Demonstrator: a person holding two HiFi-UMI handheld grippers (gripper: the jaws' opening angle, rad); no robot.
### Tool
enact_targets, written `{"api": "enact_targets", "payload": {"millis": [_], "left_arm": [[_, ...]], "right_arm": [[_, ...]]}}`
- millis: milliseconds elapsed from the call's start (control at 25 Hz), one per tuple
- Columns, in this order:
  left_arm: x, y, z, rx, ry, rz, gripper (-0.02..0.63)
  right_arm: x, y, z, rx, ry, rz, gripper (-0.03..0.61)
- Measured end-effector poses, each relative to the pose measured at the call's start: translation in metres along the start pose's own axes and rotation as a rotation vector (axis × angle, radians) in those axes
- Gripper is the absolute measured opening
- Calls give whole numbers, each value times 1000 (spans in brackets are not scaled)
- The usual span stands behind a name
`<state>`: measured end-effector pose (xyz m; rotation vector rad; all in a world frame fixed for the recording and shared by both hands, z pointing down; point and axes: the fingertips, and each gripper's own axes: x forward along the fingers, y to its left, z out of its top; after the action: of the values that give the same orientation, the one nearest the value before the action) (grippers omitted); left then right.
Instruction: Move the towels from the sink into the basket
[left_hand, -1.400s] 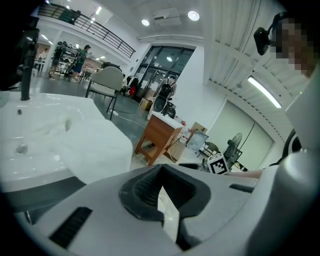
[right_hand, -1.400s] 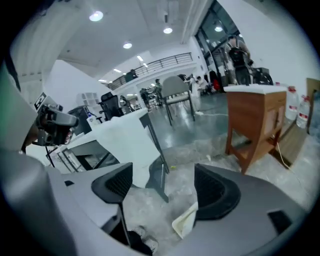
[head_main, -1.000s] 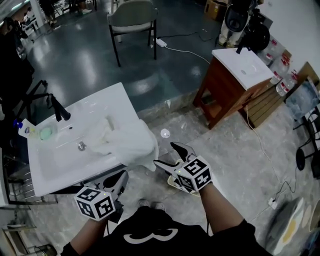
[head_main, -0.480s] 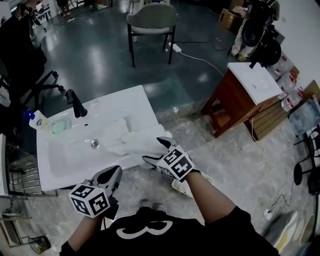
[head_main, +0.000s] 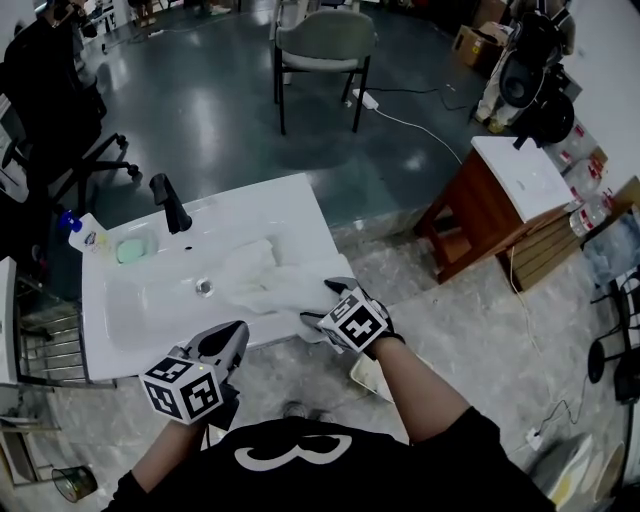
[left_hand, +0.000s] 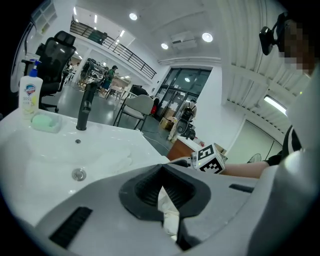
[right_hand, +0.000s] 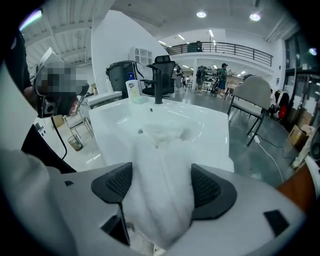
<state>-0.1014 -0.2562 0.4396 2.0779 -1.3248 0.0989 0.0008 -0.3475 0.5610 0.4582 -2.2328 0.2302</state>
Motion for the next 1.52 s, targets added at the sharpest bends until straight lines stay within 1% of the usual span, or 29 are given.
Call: {"api": "enact_targets", "payload": {"millis": [120, 160, 280, 400, 520, 640, 720, 920, 1000, 1280, 1520], "left_arm": [[3, 3, 8, 23, -3, -13, 5], [5, 4, 10, 27, -3, -16, 5], [8, 5, 12, 37, -2, -25, 5], [9, 5, 14, 50, -3, -37, 5], [10, 3, 16, 59, -6, -52, 5], [11, 3, 19, 64, -9, -65, 5], [10, 3, 19, 64, -9, -71, 5], [10, -2, 14, 61, -3, -77, 5], [10, -7, 13, 65, 2, -79, 5], [9, -33, 17, 79, -22, -86, 5], [0, -65, 19, 90, -53, -89, 5]], "right_arm": [[2, -2, 0, 23, 24, 9, 368], [1, -4, 1, 27, 29, 5, 352], [0, -9, -1, 30, 40, -16, 224], [-2, -7, -3, 16, 51, -38, 144], [-4, -5, -4, 25, 43, -62, 101], [-9, -6, -1, 69, 17, -67, 86], [-17, -7, 4, 97, -18, -70, 81], [-50, -11, 18, 179, -148, -83, 80], [-66, -8, 24, 194, -200, -85, 80], [-136, -1, 49, 202, -374, -93, 80], [-198, 15, 69, 152, -493, -118, 81]]}}
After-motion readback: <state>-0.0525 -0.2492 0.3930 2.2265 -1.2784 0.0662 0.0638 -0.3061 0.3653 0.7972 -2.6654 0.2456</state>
